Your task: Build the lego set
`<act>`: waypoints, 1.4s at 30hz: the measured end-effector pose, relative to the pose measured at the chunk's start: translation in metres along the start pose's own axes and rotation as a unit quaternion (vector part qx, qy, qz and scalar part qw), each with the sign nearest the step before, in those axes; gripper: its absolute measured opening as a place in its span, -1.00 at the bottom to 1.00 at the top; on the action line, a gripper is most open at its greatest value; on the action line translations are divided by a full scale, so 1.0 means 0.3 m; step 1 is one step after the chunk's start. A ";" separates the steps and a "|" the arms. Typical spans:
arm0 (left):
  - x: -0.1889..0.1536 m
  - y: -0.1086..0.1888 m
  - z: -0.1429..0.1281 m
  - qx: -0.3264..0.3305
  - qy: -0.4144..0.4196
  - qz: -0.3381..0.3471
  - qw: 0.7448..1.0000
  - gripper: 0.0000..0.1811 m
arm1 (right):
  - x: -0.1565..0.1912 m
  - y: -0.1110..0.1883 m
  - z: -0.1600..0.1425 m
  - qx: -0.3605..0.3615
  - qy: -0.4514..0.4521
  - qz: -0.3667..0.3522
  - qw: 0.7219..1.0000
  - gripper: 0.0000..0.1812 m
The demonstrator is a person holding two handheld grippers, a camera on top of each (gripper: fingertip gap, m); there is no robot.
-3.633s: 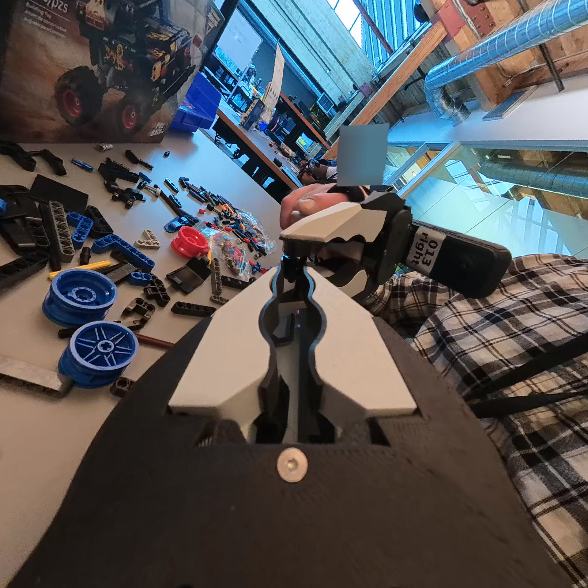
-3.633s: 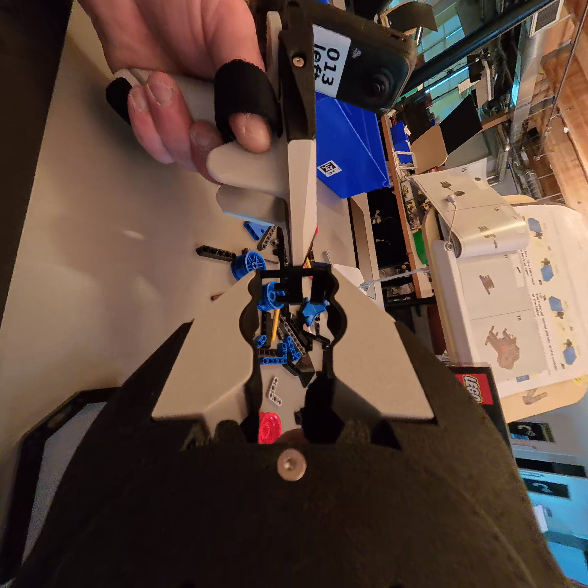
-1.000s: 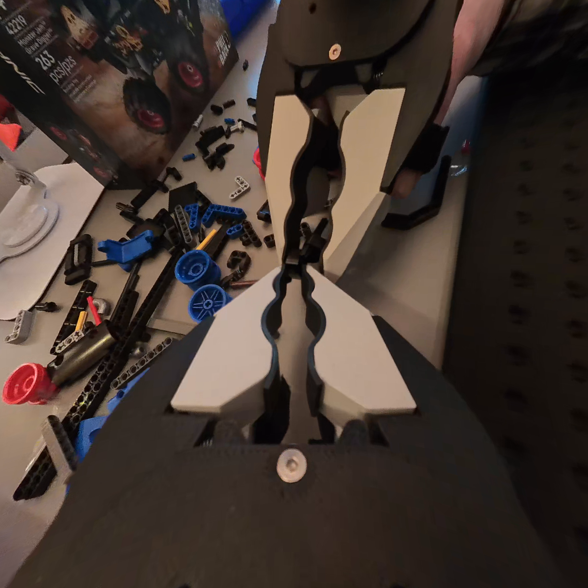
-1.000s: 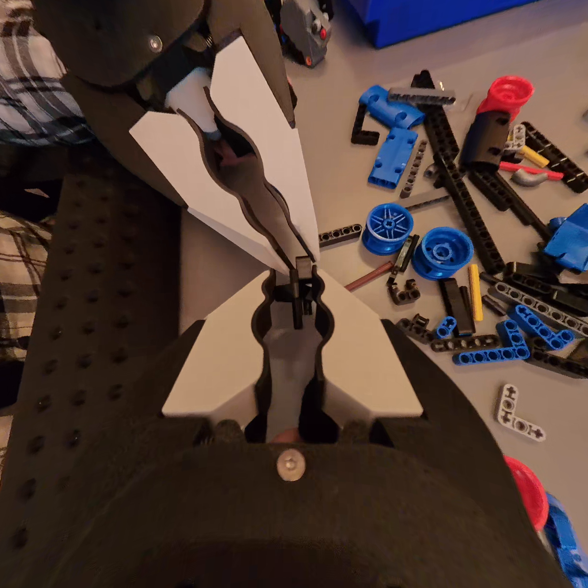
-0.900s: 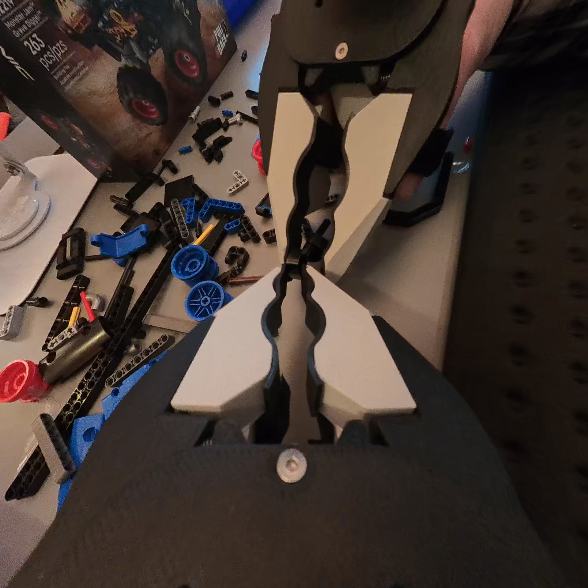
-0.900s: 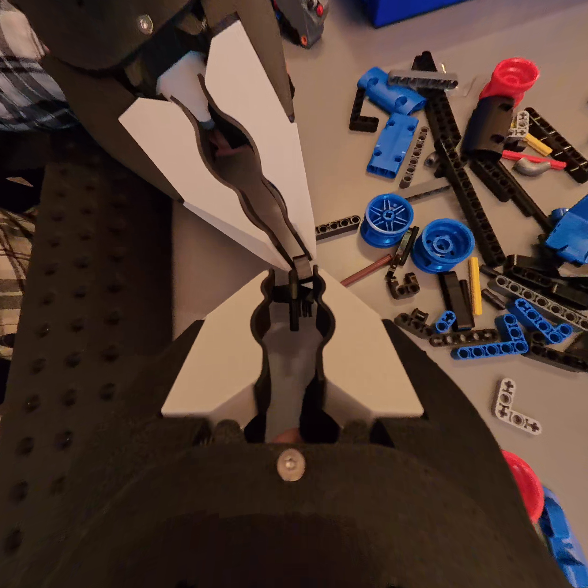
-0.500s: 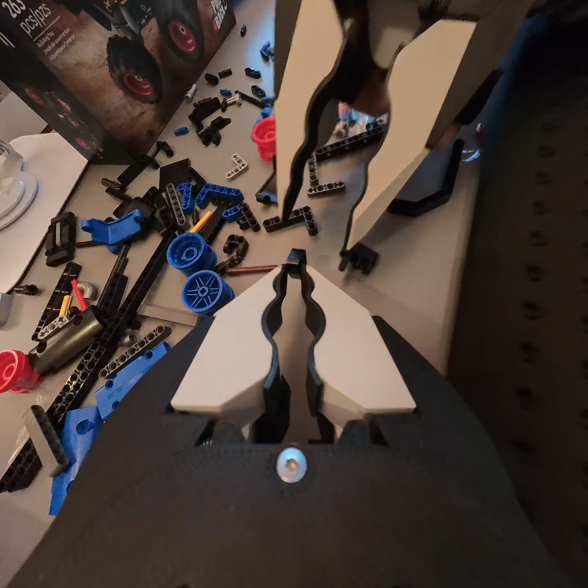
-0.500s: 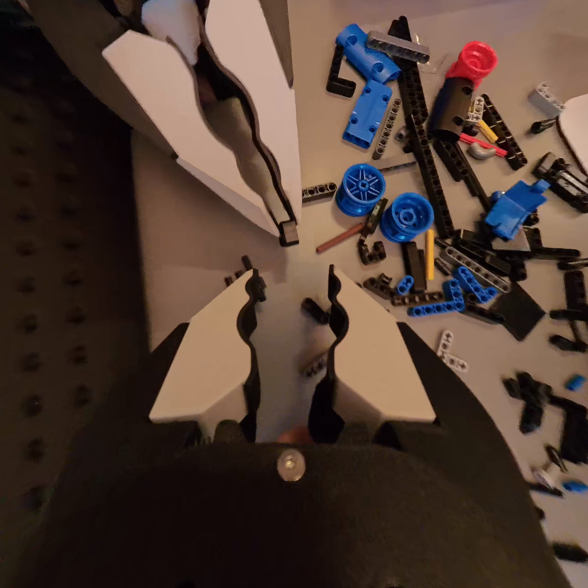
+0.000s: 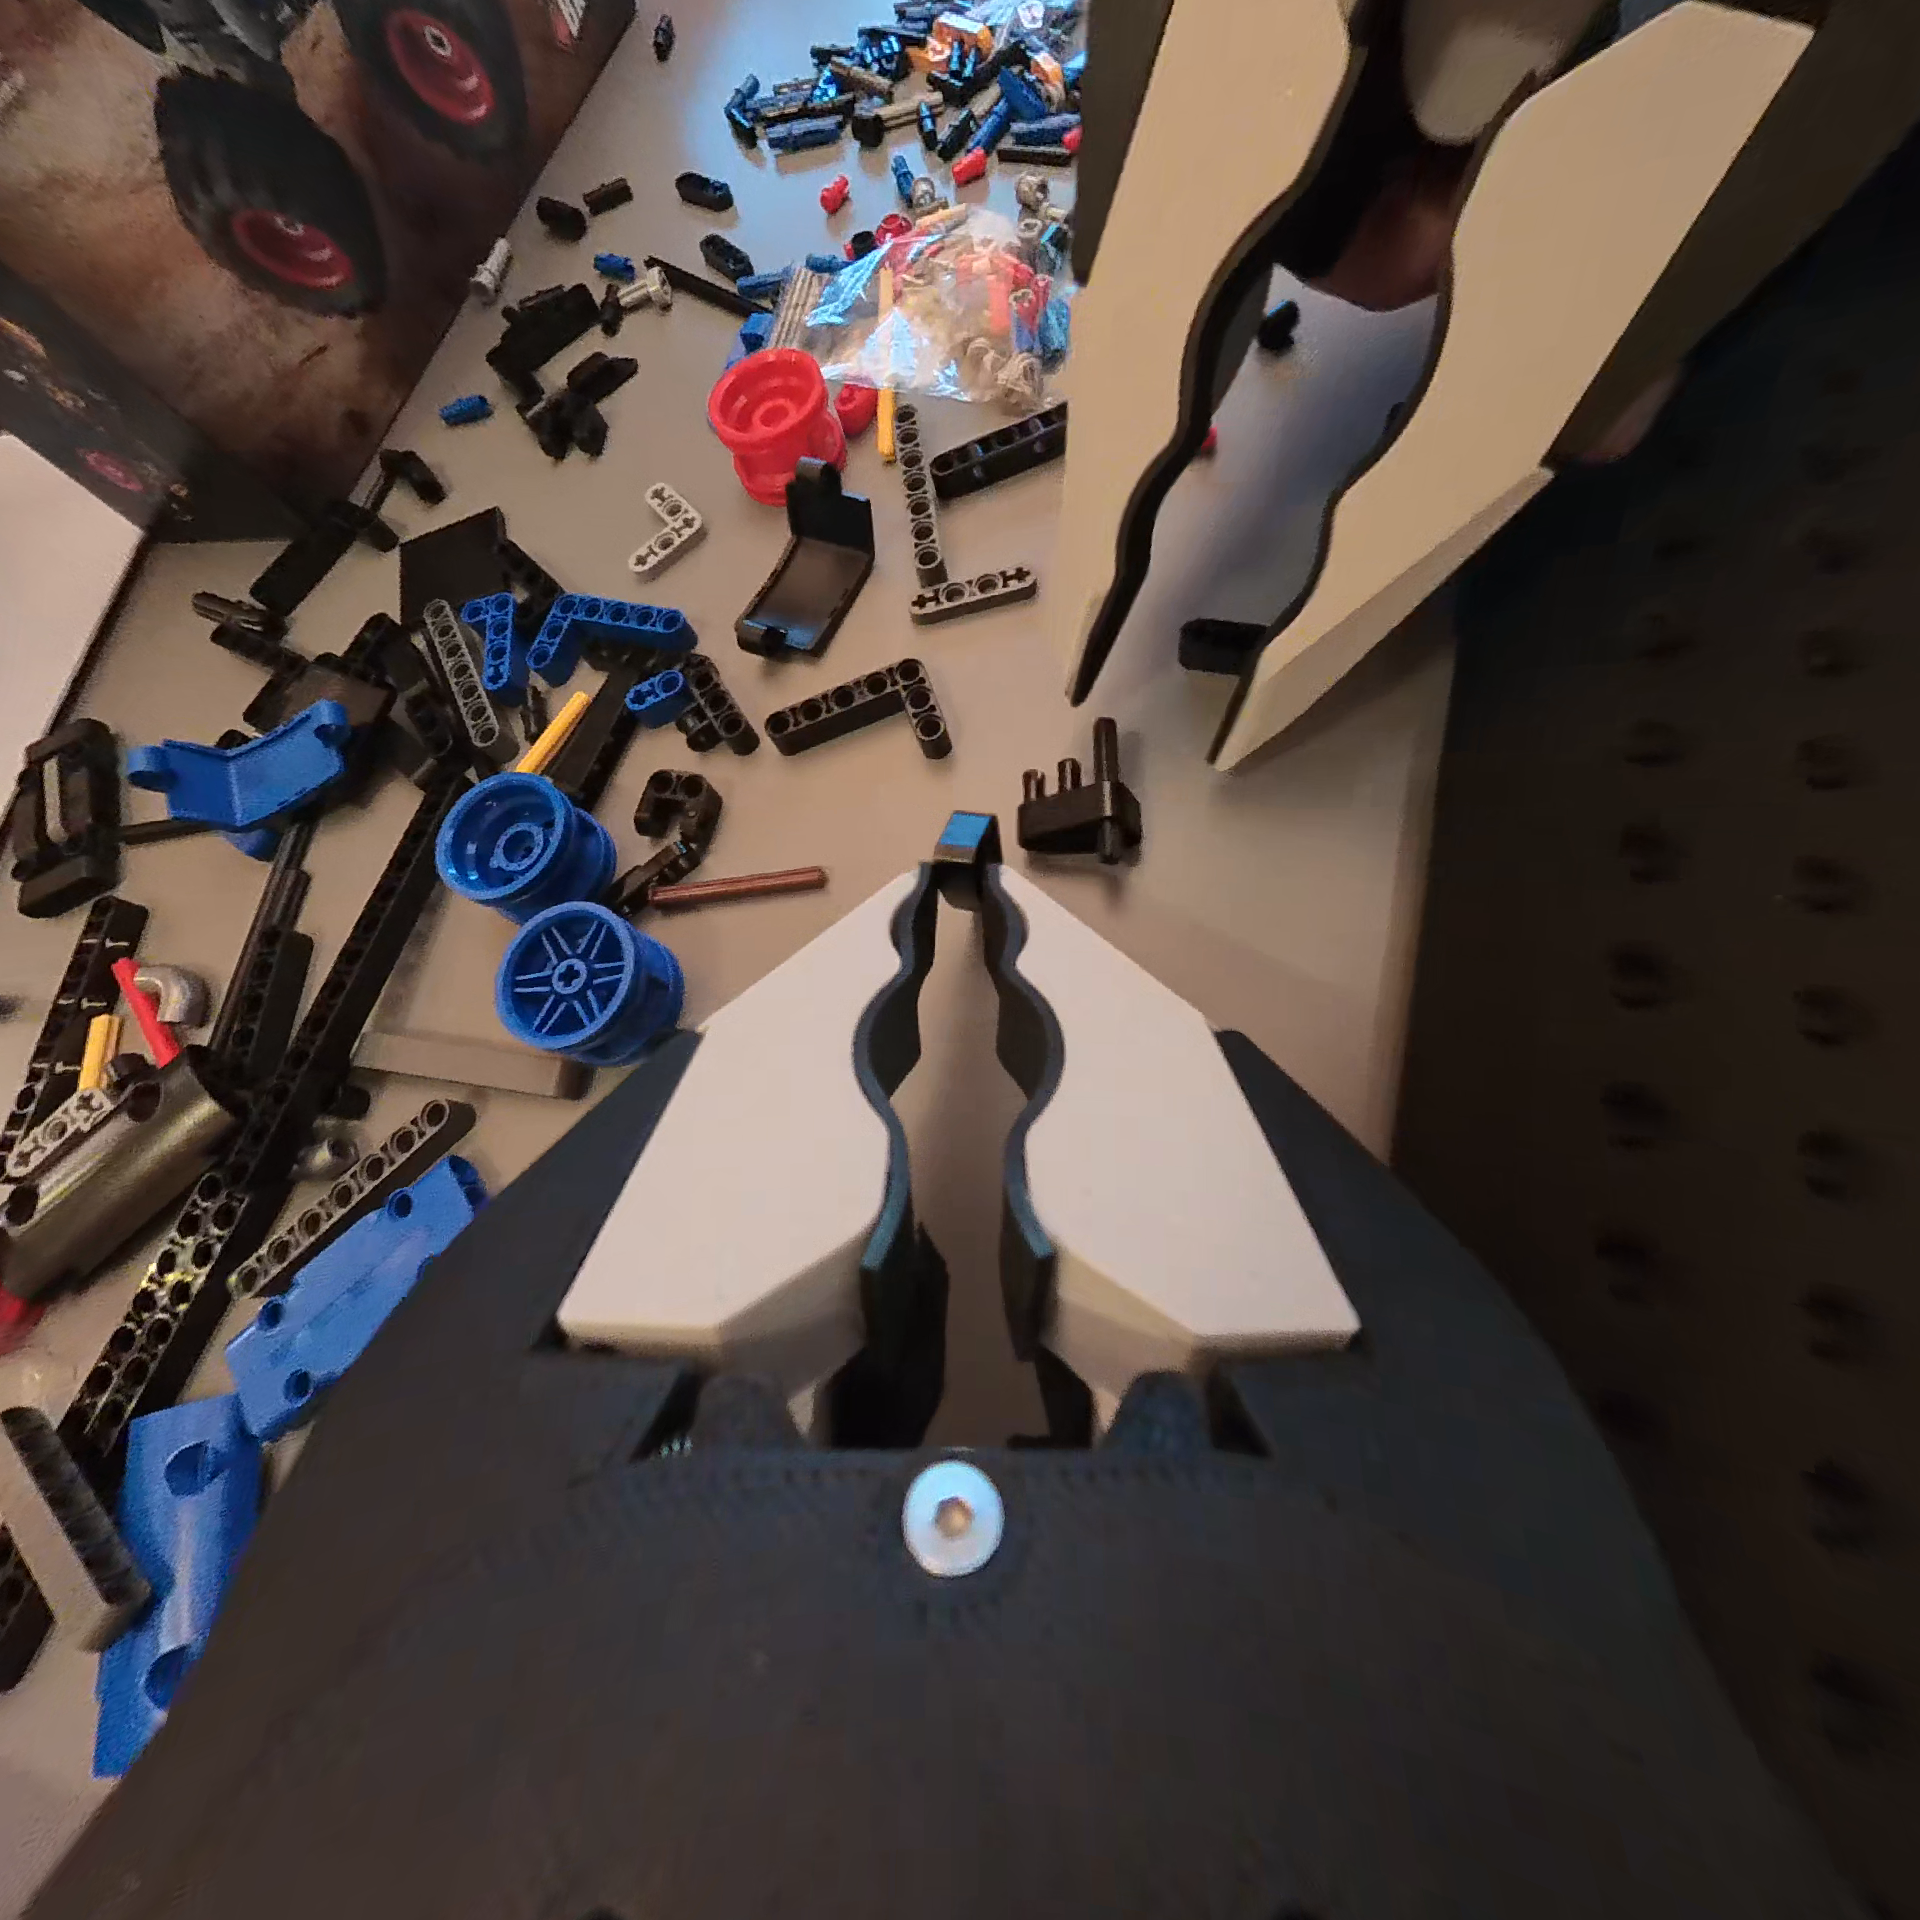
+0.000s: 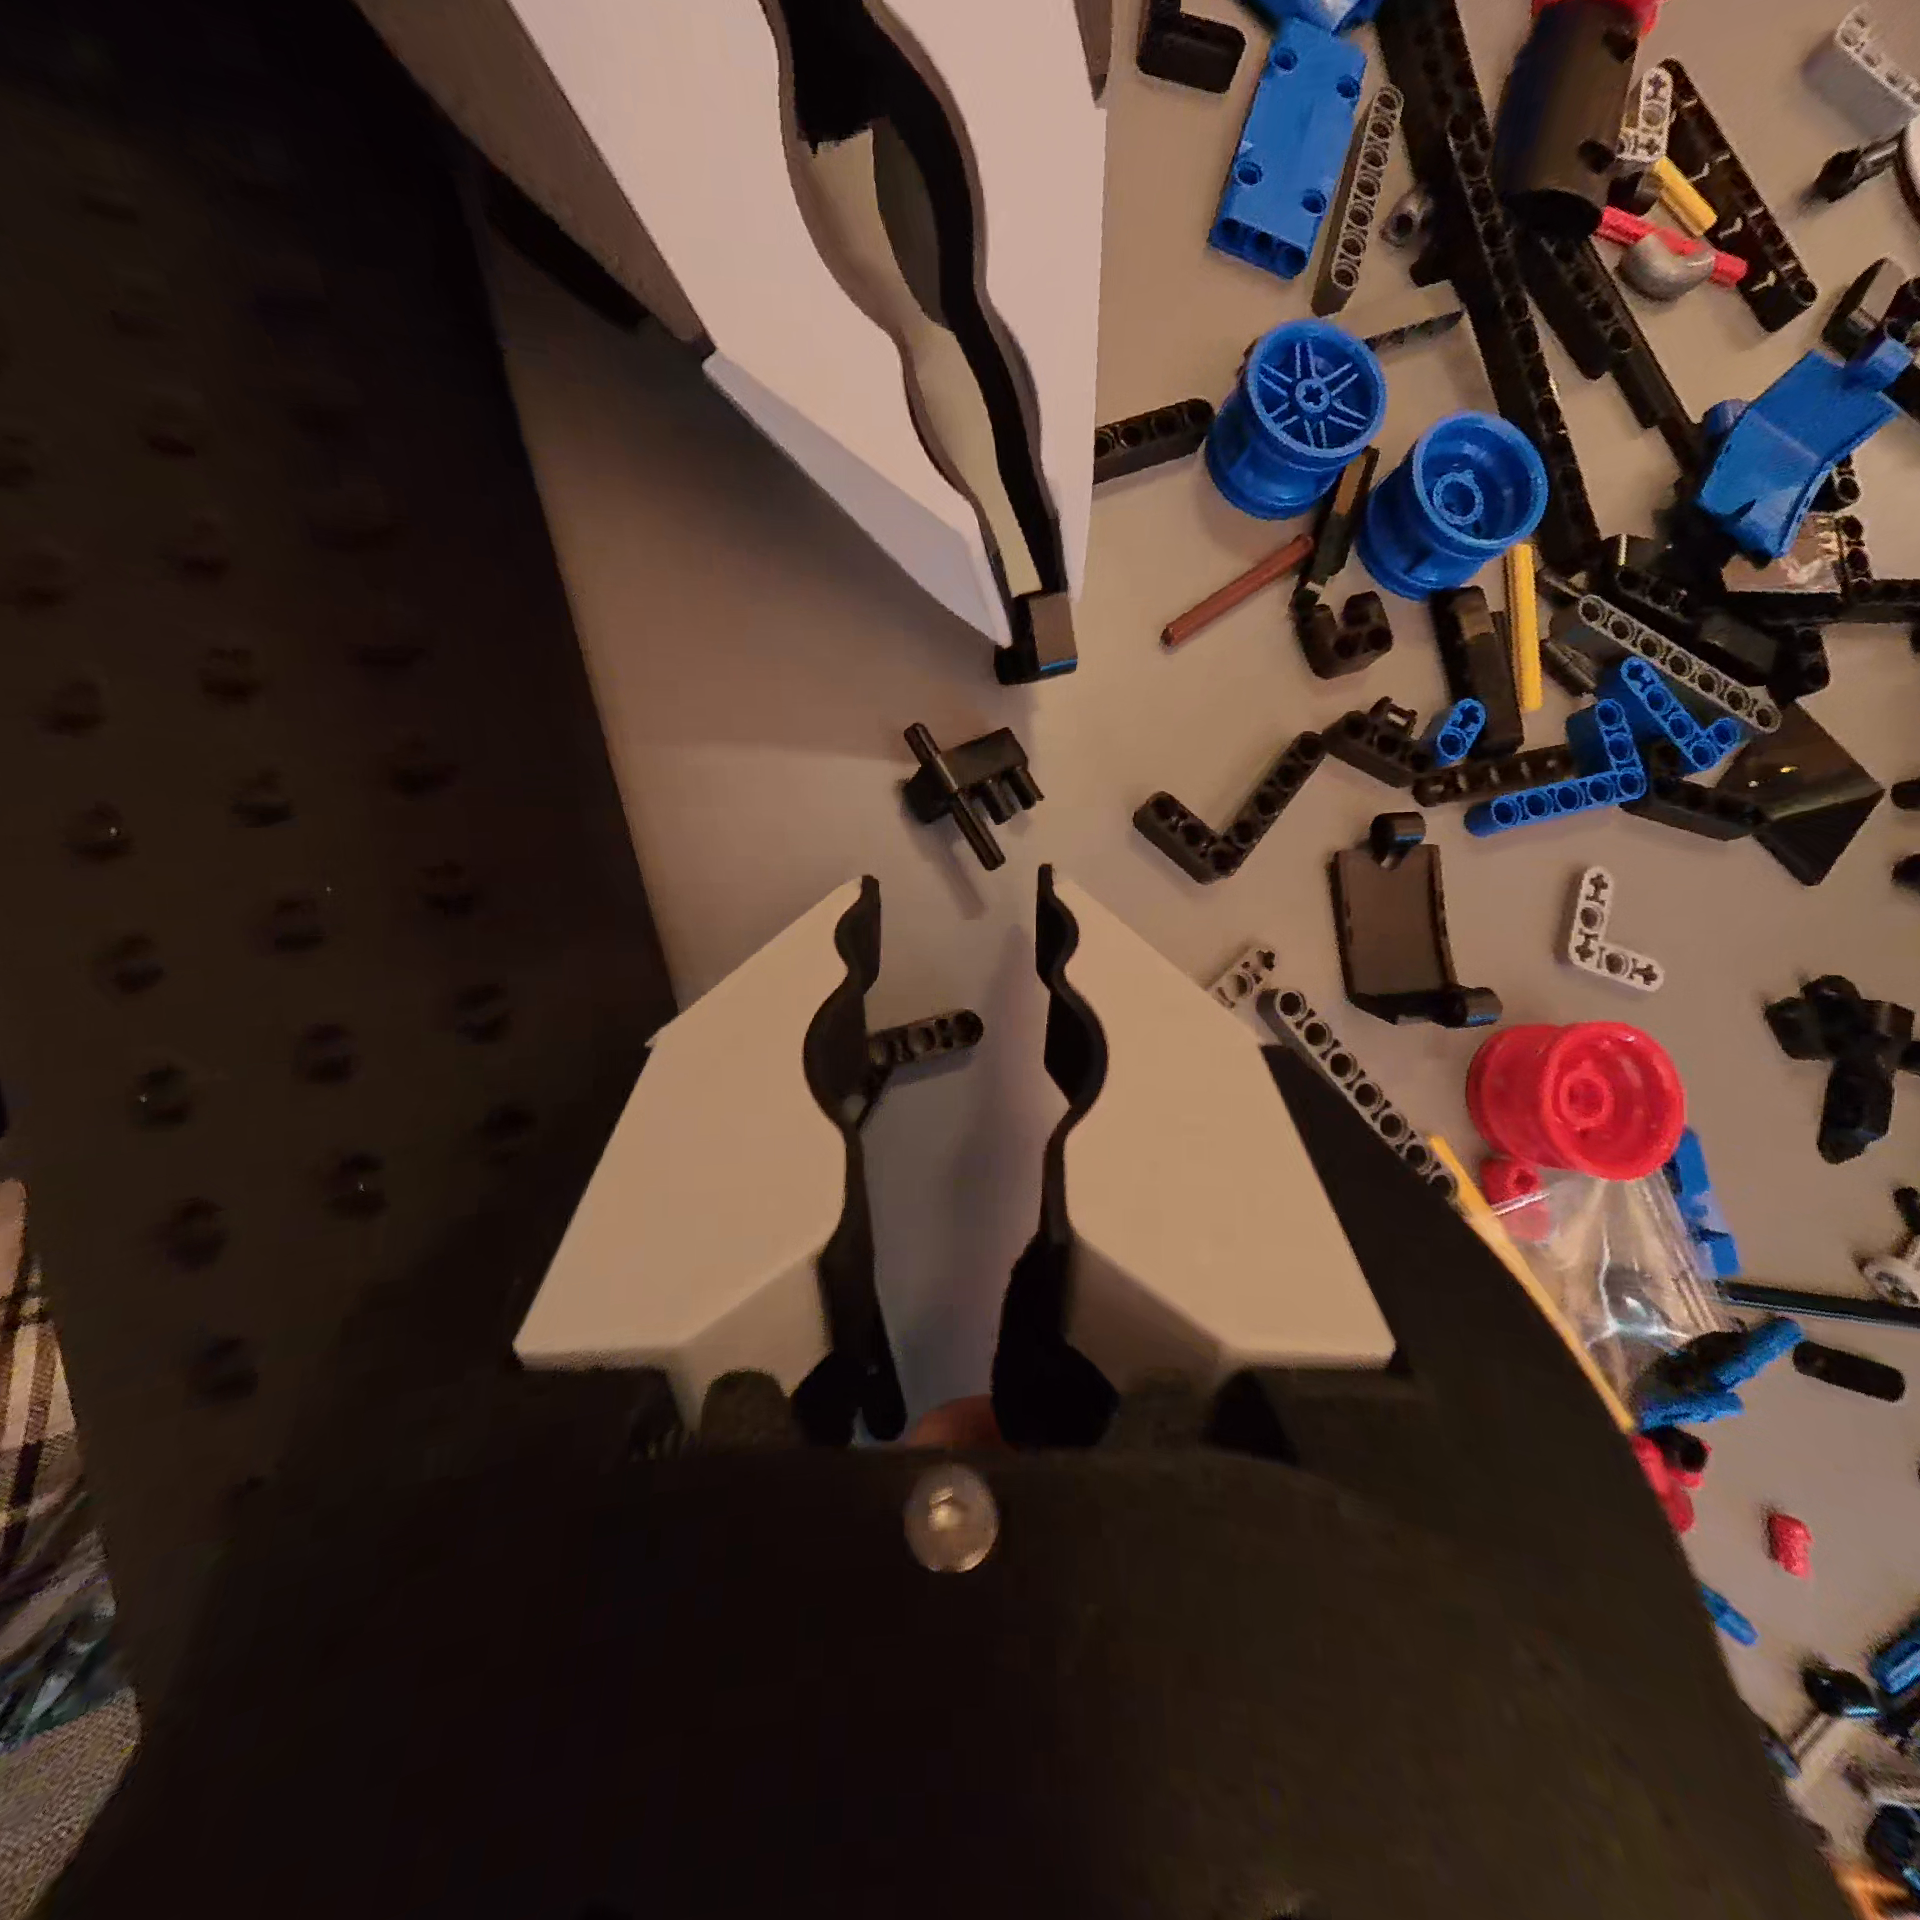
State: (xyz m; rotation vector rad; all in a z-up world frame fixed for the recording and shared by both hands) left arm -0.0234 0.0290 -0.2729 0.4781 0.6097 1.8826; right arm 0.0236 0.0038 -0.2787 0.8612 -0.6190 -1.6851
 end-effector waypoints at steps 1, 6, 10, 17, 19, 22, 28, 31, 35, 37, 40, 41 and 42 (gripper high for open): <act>-0.009 -0.002 -0.003 0.003 0.000 -0.006 1.000 -0.93 | 0.004 -0.004 0.003 0.000 -0.002 0.002 1.000 -0.72; -0.039 -0.007 -0.004 0.008 -0.008 -0.020 1.000 -0.93 | -0.040 -0.018 -0.015 0.017 0.007 -0.030 0.999 -0.73; -0.038 0.003 0.000 0.003 0.002 -0.019 1.000 -0.93 | -0.025 -0.004 0.011 -0.008 0.040 -0.016 0.999 -0.74; -0.017 0.003 -0.012 0.010 0.024 -0.008 1.000 -0.93 | -0.019 -0.035 0.024 -0.020 0.051 -0.007 0.998 -0.98; -0.004 0.008 -0.008 0.003 0.033 0.000 0.999 -0.93 | -0.020 -0.034 0.029 -0.029 0.045 -0.006 0.999 -0.98; 0.006 0.013 0.002 -0.007 0.040 0.005 0.999 -0.93 | -0.018 -0.021 0.042 -0.051 0.029 0.004 0.998 -0.98; 0.036 0.038 0.051 -0.049 0.036 0.037 0.997 -0.93 | -0.044 0.009 0.075 -0.107 -0.040 0.016 0.993 -0.98; 0.055 0.061 0.090 -0.085 0.031 0.058 0.994 -0.93 | -0.057 0.031 0.101 -0.146 -0.078 0.031 0.986 -0.98; 0.067 0.110 0.149 -0.133 -0.035 0.114 0.984 -0.93 | -0.080 0.064 0.132 -0.194 -0.120 0.040 0.973 -0.98; 0.059 0.130 0.177 -0.150 -0.080 0.144 0.975 -0.93 | -0.088 0.079 0.146 -0.213 -0.124 0.036 0.969 -0.98; 0.048 0.141 0.202 -0.158 -0.134 0.183 0.961 -0.94 | -0.099 0.103 0.171 -0.238 -0.120 0.020 0.964 -0.98; 0.047 0.147 0.210 -0.160 -0.154 0.199 0.954 -0.94 | -0.104 0.111 0.179 -0.246 -0.123 0.017 0.961 -0.99; 0.047 0.156 0.220 -0.164 -0.174 0.218 0.946 -0.94 | -0.107 0.119 0.187 -0.255 -0.129 0.016 0.958 -0.98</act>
Point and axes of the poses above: each gripper's, where its closed fingertips meet, y back along the fingers, z out of its top, x = y × z across the jaws, the point moved 1 cm from there along y, back along the fingers, and after that the axes turned 10 degrees about y, right-handed, at the moved point
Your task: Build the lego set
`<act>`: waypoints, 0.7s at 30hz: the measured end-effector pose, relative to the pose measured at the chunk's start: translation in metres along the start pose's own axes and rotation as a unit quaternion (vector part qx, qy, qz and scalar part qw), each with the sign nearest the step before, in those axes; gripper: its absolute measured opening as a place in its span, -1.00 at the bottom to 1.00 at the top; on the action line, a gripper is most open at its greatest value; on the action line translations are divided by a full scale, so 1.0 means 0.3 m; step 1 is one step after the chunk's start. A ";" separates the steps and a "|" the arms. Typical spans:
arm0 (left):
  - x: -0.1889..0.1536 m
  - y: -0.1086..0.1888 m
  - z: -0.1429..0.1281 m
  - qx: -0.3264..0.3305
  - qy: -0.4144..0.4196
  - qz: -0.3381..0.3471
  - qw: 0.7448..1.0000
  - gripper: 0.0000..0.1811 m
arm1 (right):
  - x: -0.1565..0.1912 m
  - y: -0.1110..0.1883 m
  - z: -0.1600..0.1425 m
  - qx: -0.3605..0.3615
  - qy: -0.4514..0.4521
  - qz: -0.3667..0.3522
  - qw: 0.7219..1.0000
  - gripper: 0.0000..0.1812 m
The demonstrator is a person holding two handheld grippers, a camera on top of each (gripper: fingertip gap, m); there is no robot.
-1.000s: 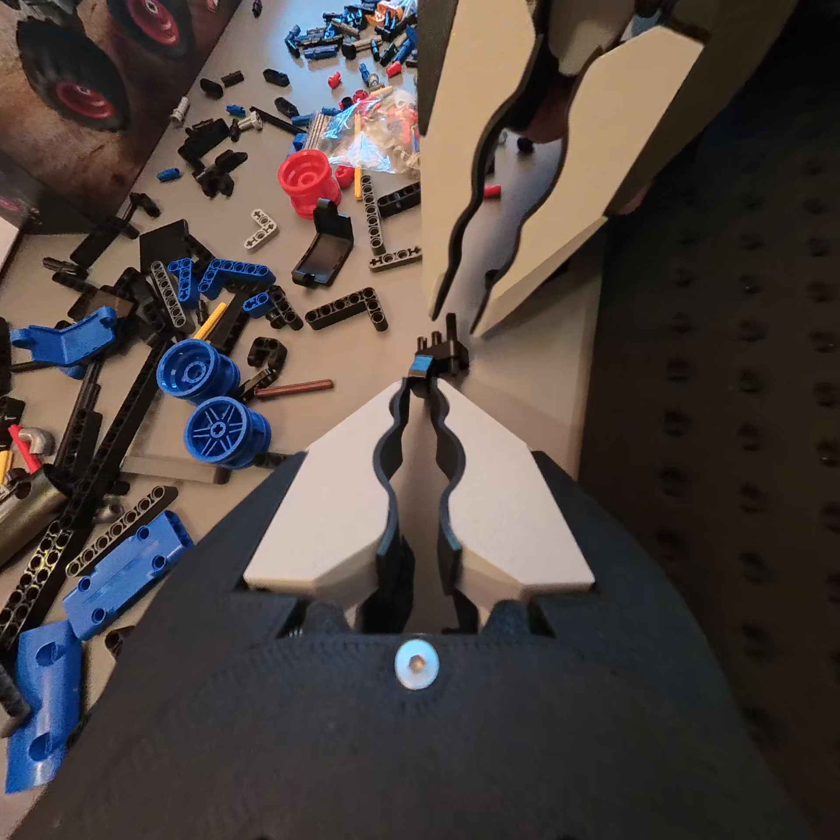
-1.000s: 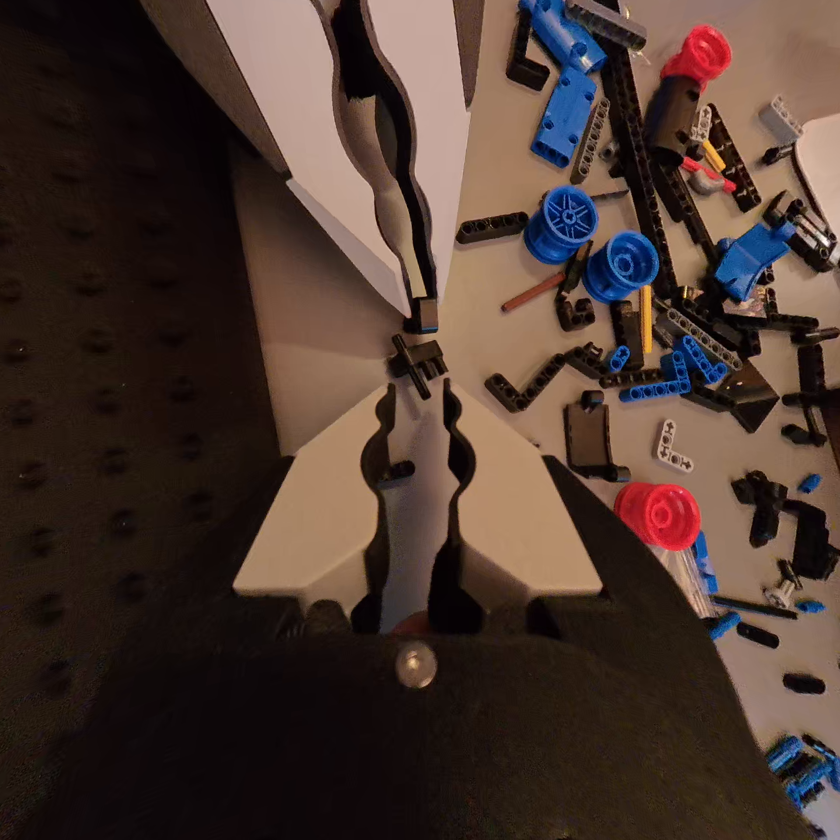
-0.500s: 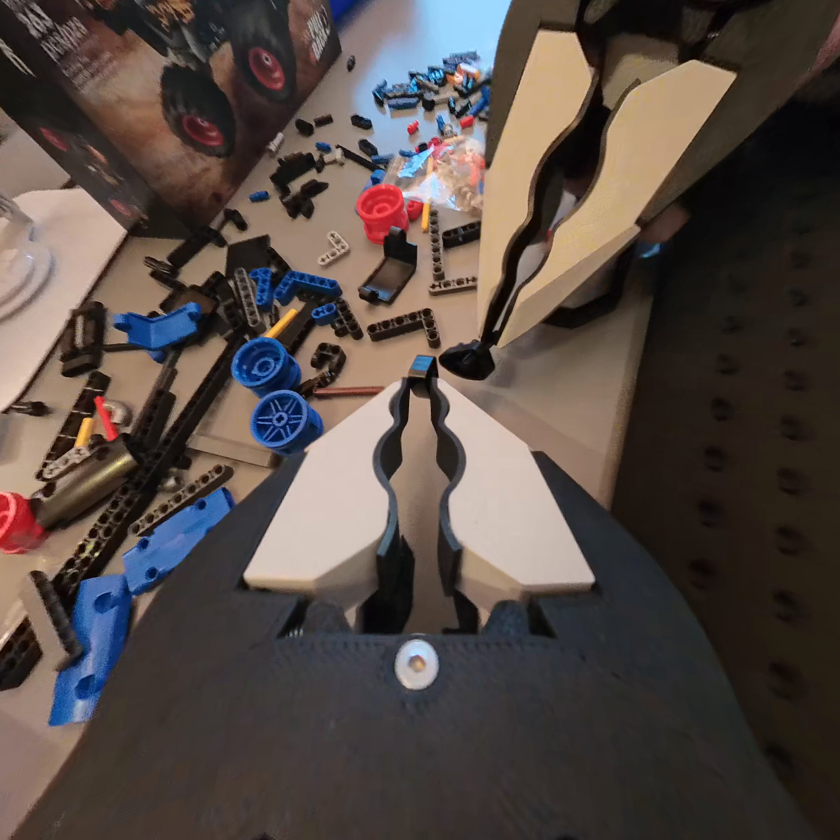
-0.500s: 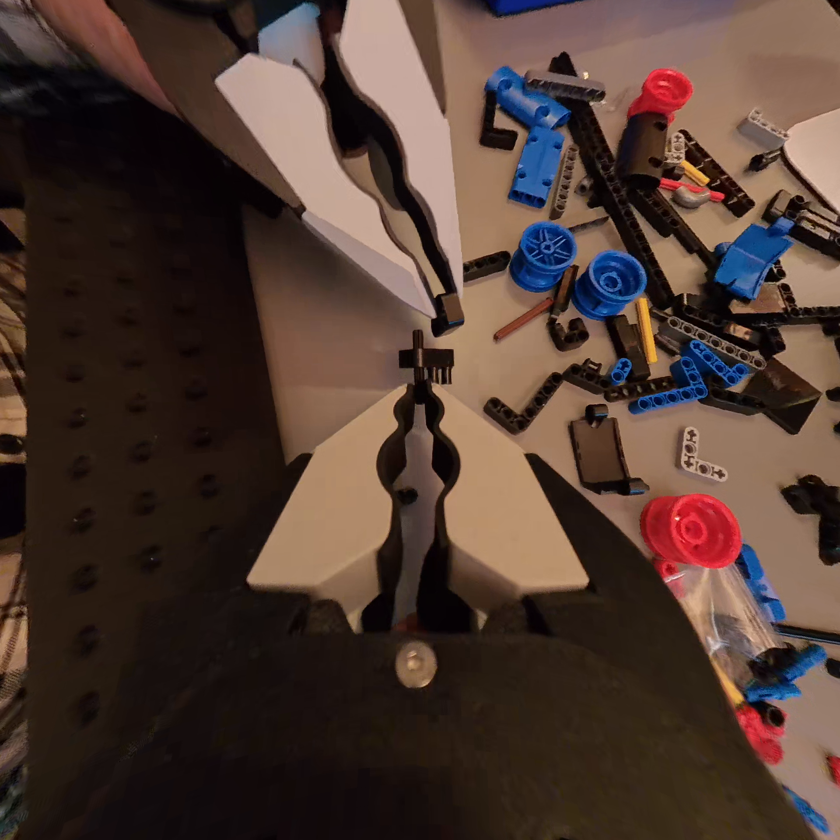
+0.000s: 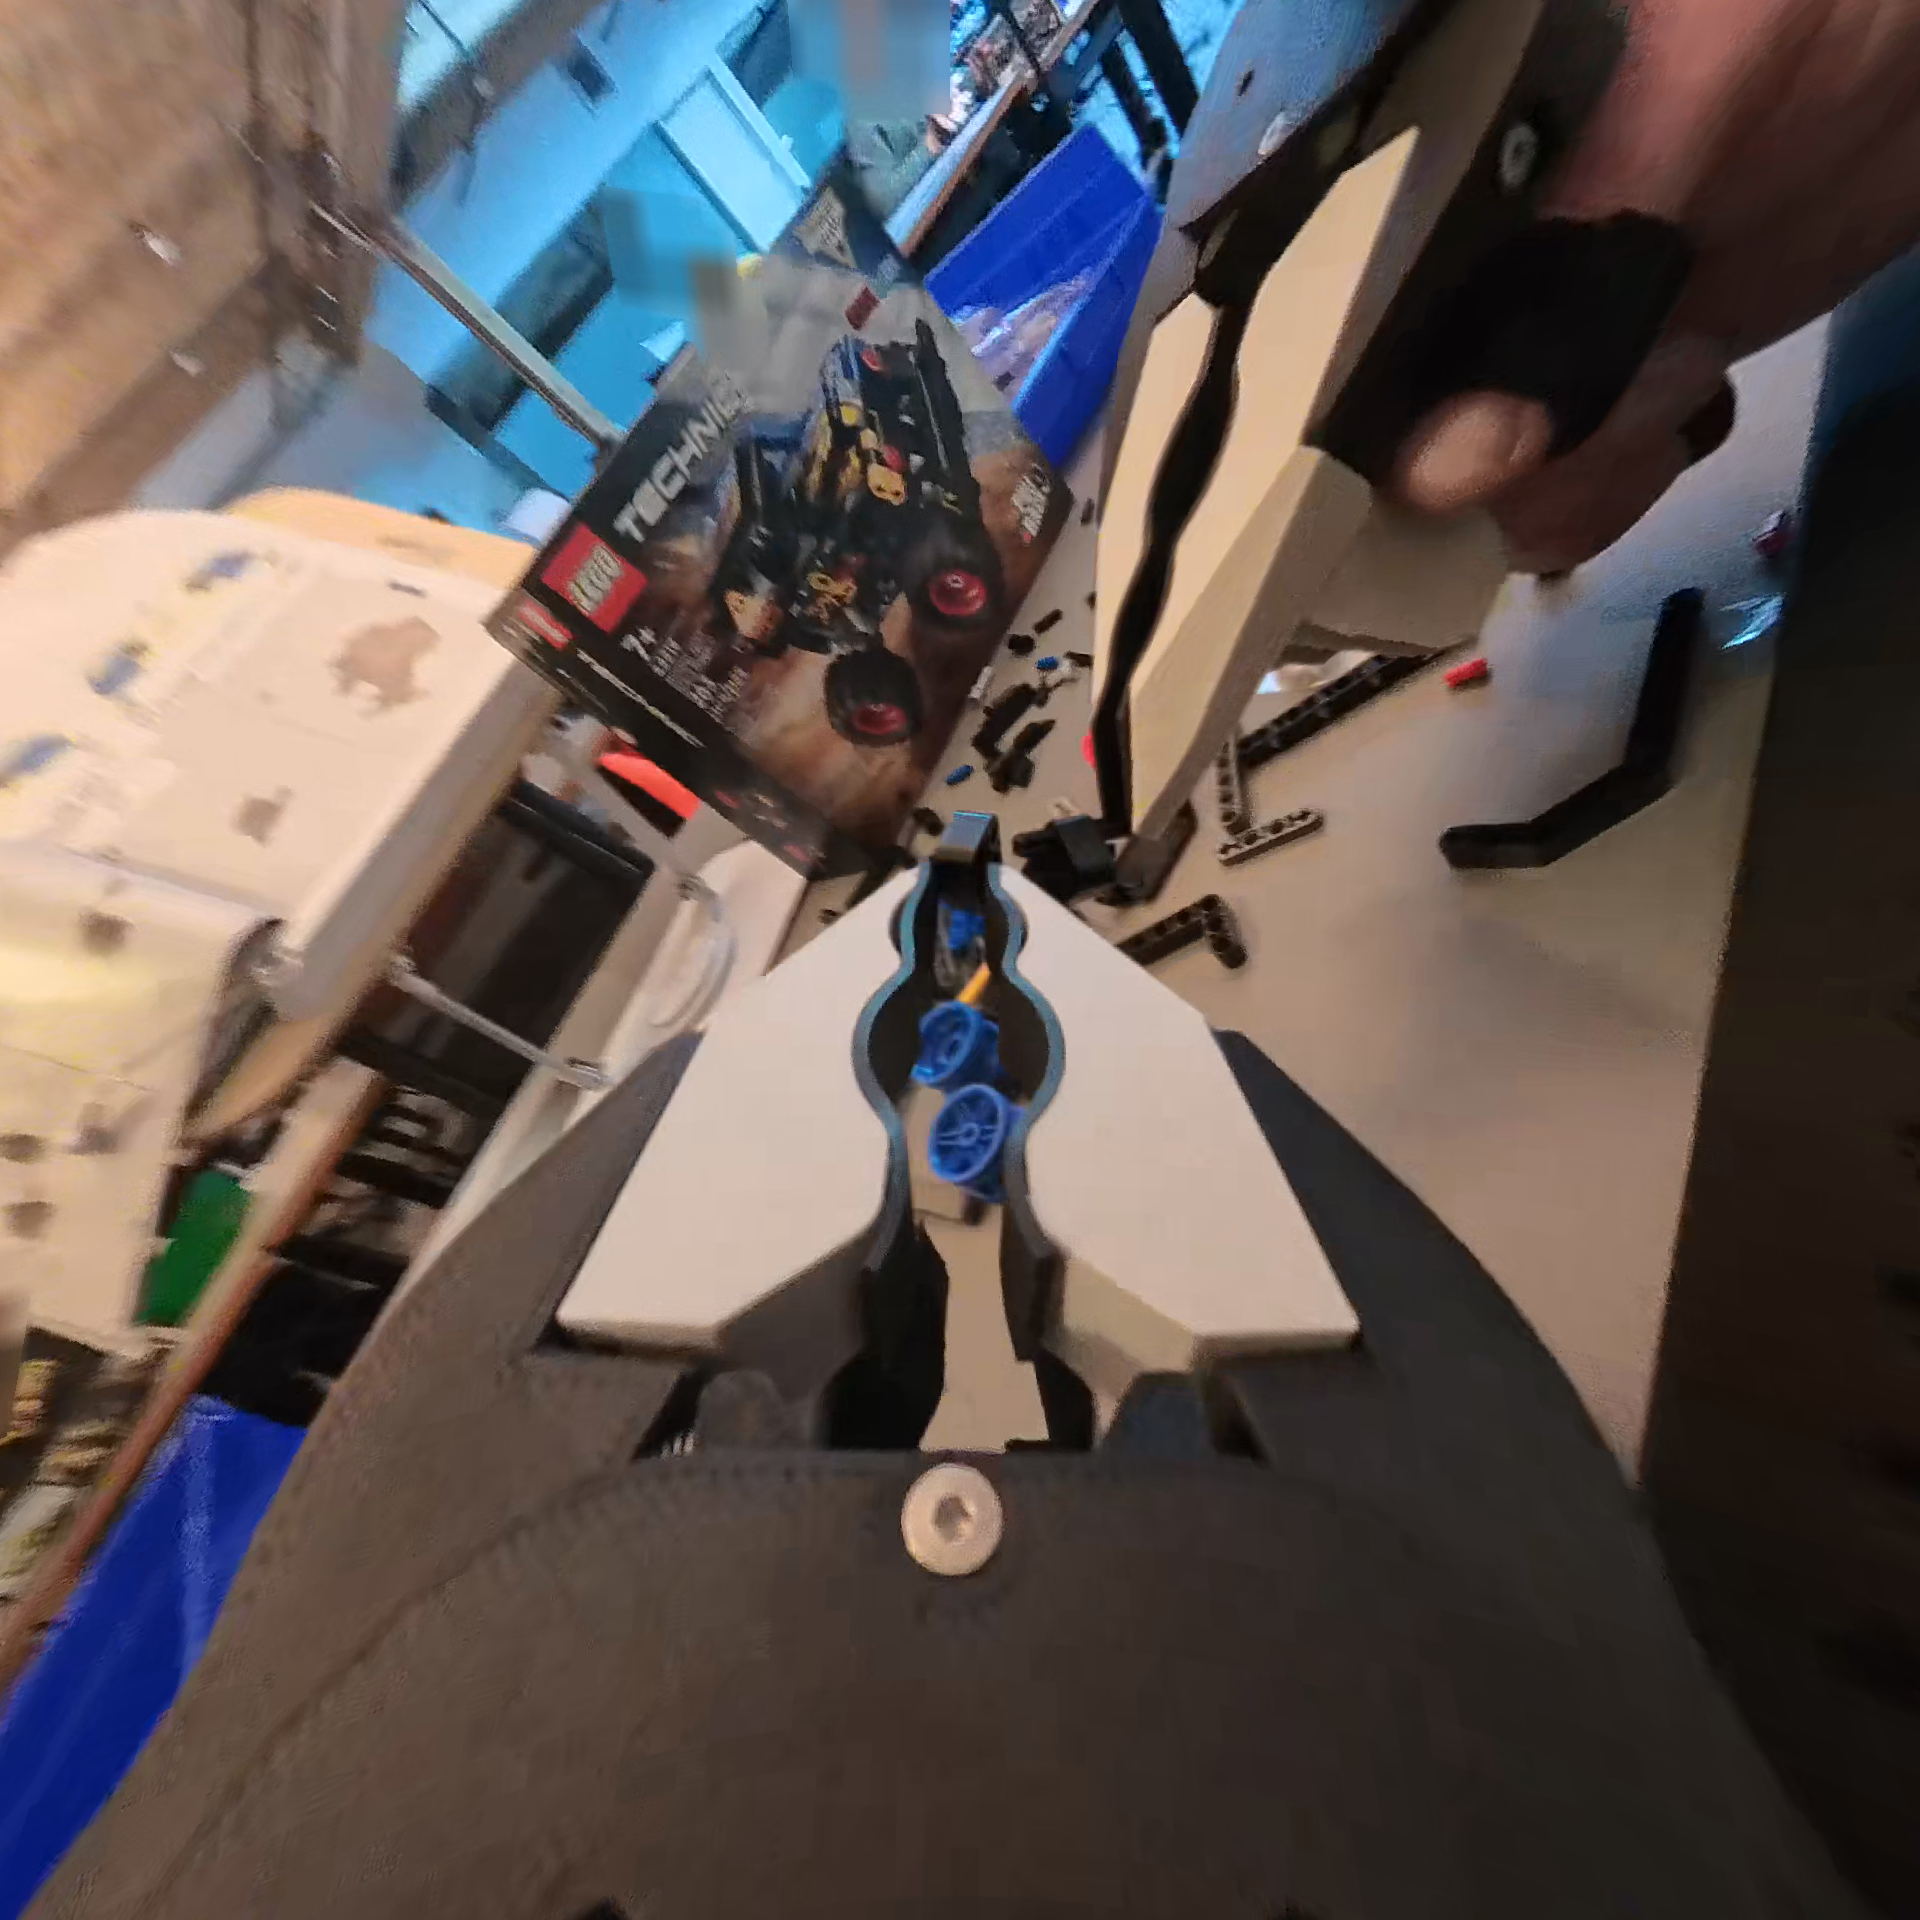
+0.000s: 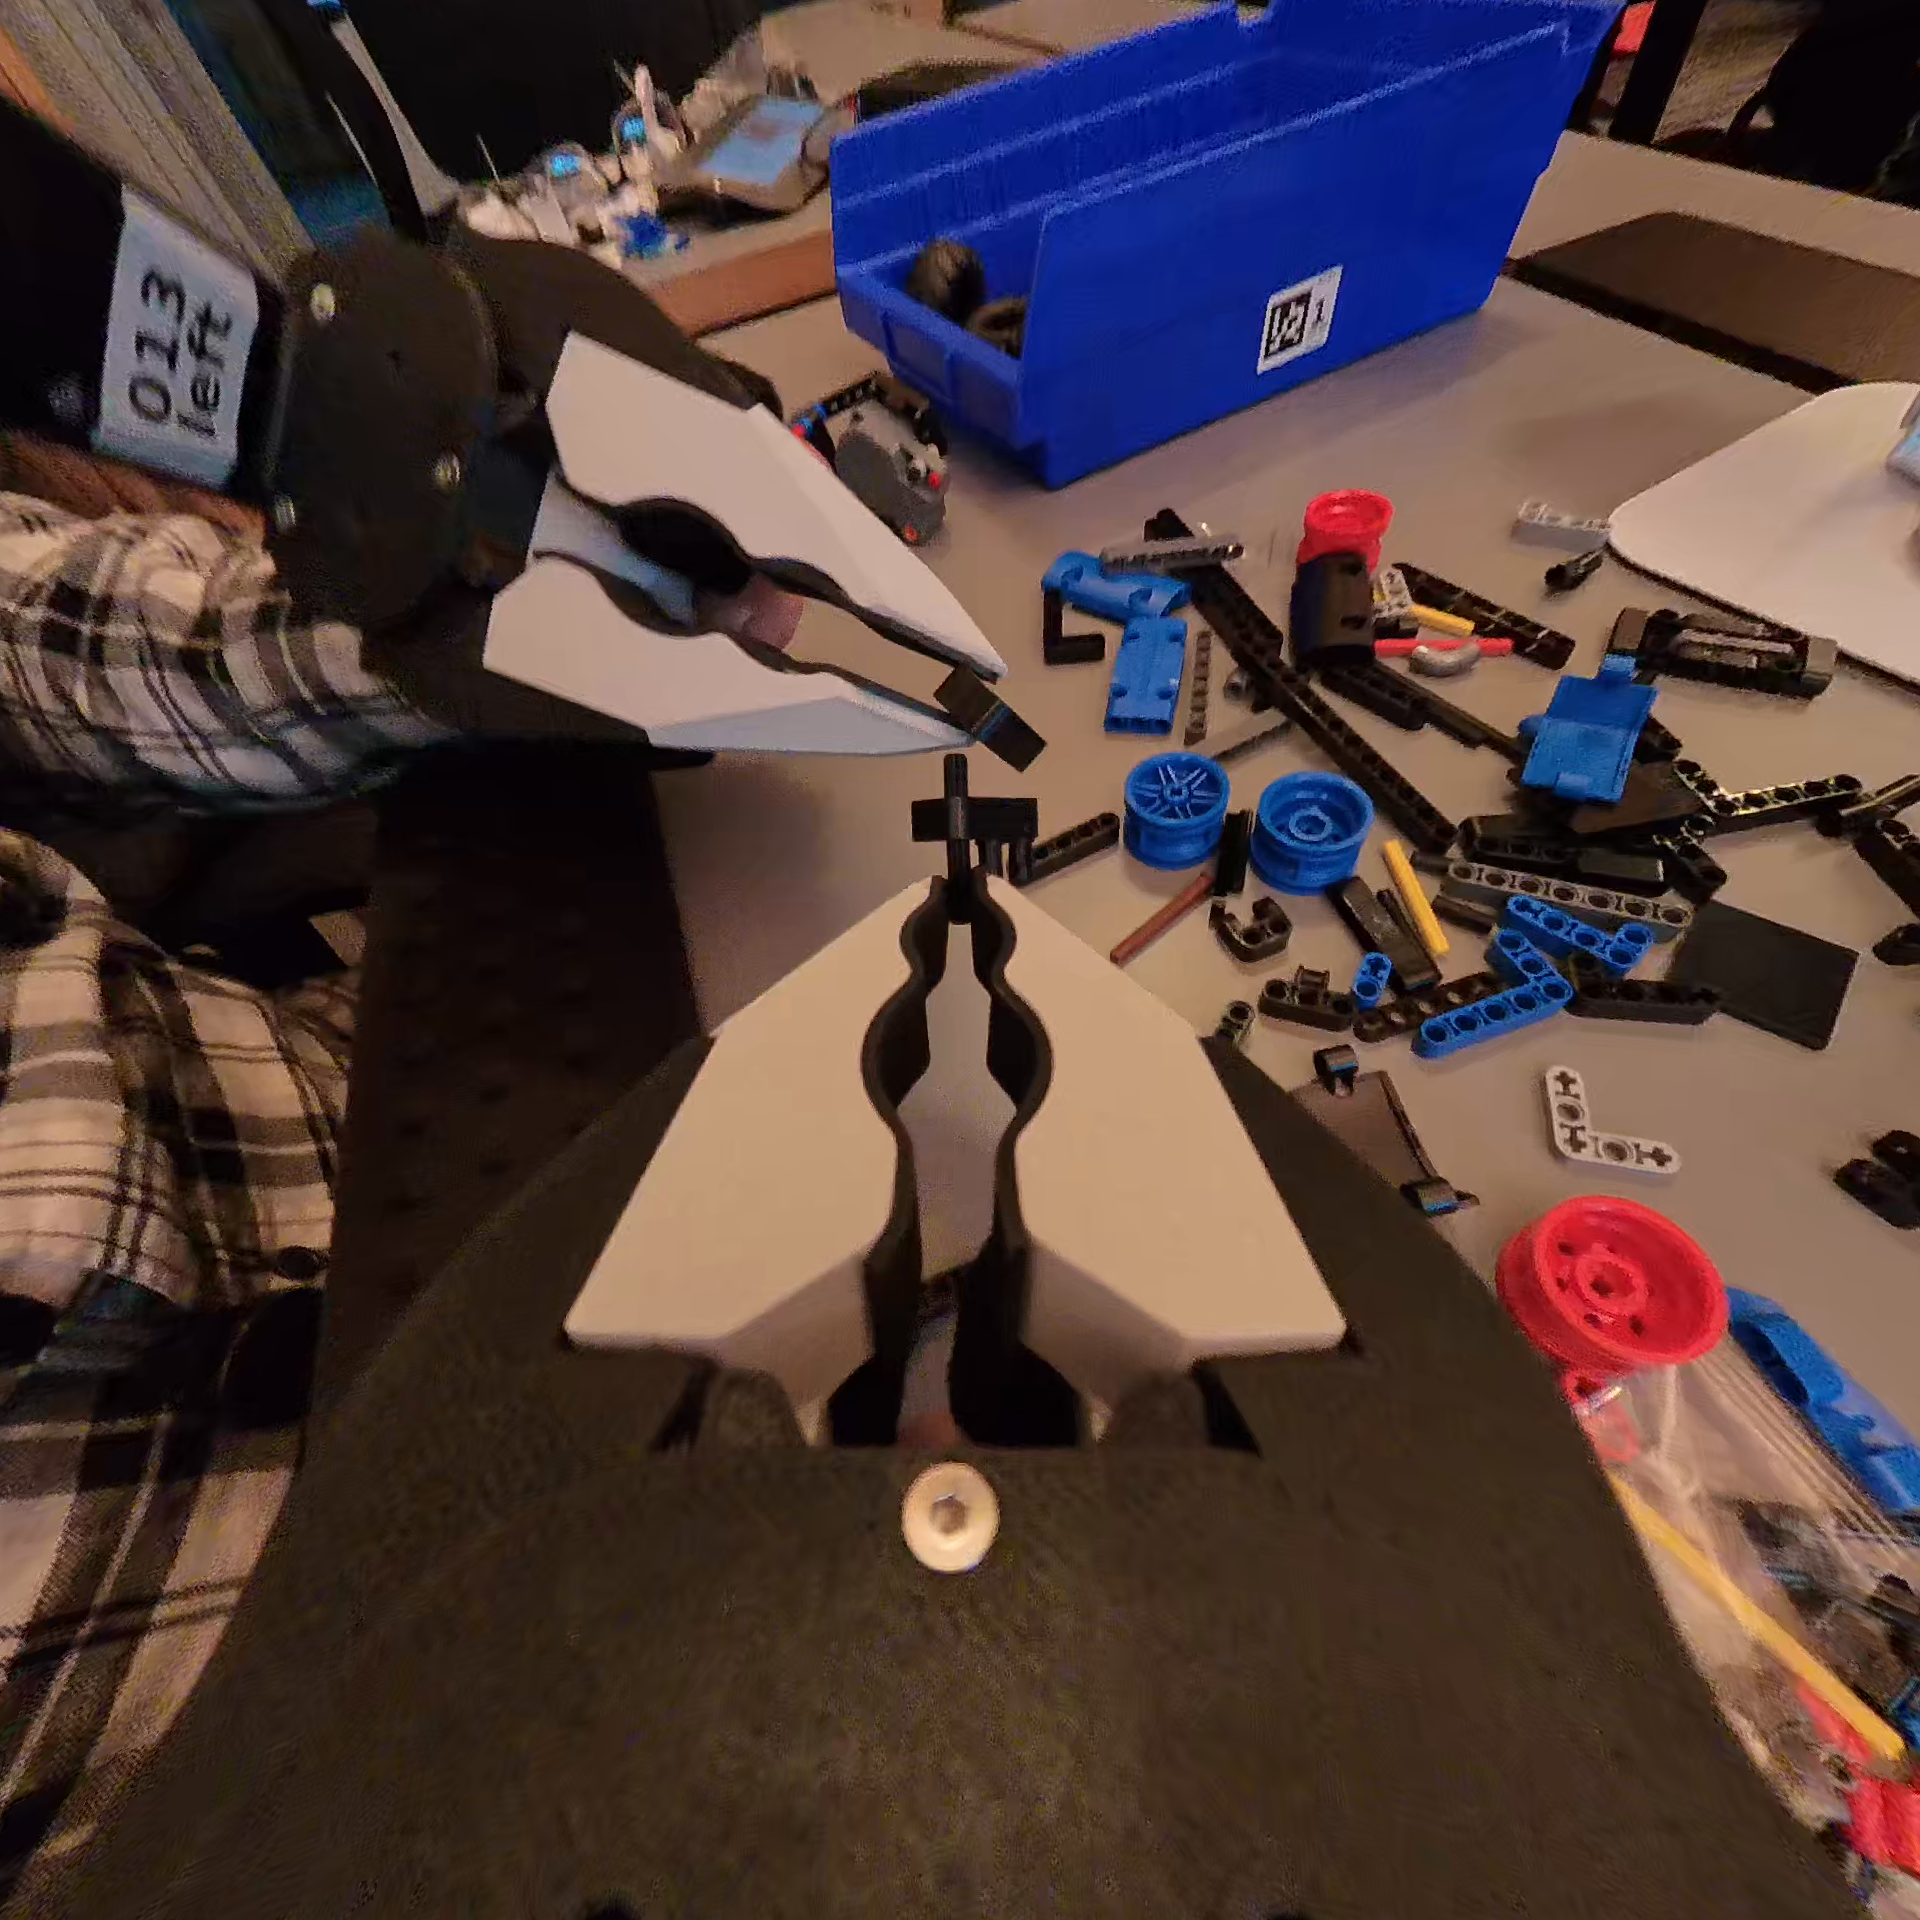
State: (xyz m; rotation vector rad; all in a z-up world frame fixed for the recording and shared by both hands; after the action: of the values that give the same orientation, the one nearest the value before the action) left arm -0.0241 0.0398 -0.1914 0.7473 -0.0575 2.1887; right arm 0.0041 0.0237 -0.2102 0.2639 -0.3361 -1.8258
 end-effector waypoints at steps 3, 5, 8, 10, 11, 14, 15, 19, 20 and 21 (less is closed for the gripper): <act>0.008 0.008 0.025 -0.012 -0.058 0.035 0.998 -0.94 | -0.001 0.012 0.035 -0.032 -0.010 -0.002 0.999 -0.98; 0.014 0.016 0.044 -0.023 -0.076 0.052 0.996 -0.94 | -0.003 0.020 0.050 -0.045 -0.014 -0.003 0.999 -0.98; 0.024 0.029 0.073 -0.042 -0.103 0.078 0.991 -0.94 | 0.007 0.027 0.076 -0.070 -0.028 0.009 0.997 -0.98; 0.030 0.036 0.089 -0.051 -0.106 0.089 0.989 -0.94 | 0.010 0.031 0.091 -0.086 -0.036 0.013 0.996 -0.98; 0.032 0.038 0.093 -0.055 -0.107 0.092 0.988 -0.94 | 0.011 0.033 0.097 -0.092 -0.039 0.015 0.995 -0.98; 0.041 0.048 0.109 -0.070 -0.105 0.100 0.987 -0.94 | 0.015 0.038 0.117 -0.110 -0.038 0.016 0.993 -0.99; 0.042 0.048 0.108 -0.070 -0.101 0.099 0.987 -0.94 | 0.014 0.039 0.120 -0.113 -0.041 0.016 0.993 -0.98; 0.055 0.050 0.105 -0.074 -0.070 0.092 0.991 -0.94 | 0.006 0.042 0.128 -0.123 -0.039 0.009 0.992 -0.98; 0.061 0.053 0.107 -0.078 -0.063 0.091 0.991 -0.94 | 0.003 0.043 0.129 -0.123 -0.033 0.004 0.992 -0.98; 0.064 0.055 0.108 -0.080 -0.057 0.089 0.991 -0.94 | 0.004 0.042 0.128 -0.119 -0.027 0.003 0.992 -0.98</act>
State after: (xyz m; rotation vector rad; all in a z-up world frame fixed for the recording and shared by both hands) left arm -0.0294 0.0329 -0.1512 0.8004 -0.3664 2.2741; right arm 0.0017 0.0228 -0.1698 0.0474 -0.1527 -1.8503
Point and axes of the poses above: each gripper's, where its closed fingertips meet, y back along the fingers, z out of its top, x = y × z across the jaws, the point moved 1 cm from there along y, back along the fingers, and after that the axes turned 10 degrees about y, right-handed, at the moved point
